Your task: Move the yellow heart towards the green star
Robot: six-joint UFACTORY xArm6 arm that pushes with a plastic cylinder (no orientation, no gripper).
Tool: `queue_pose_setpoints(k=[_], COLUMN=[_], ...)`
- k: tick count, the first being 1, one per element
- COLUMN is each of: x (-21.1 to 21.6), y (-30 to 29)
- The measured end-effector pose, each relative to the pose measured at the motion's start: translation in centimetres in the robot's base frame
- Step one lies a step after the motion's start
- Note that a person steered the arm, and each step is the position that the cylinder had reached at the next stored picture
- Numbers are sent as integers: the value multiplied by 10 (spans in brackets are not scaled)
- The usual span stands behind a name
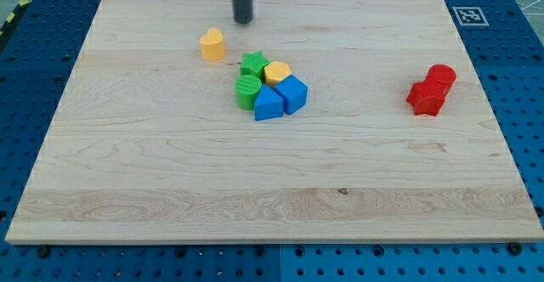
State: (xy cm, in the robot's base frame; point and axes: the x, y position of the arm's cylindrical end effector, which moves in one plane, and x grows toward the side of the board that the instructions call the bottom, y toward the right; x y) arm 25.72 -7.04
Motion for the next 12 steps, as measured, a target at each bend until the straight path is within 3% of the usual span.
queue_pose_setpoints(k=[2,6,7,9,10,12], x=[11,147,147,32,20,61], y=[-50,-51,-65,-69,-62,-48])
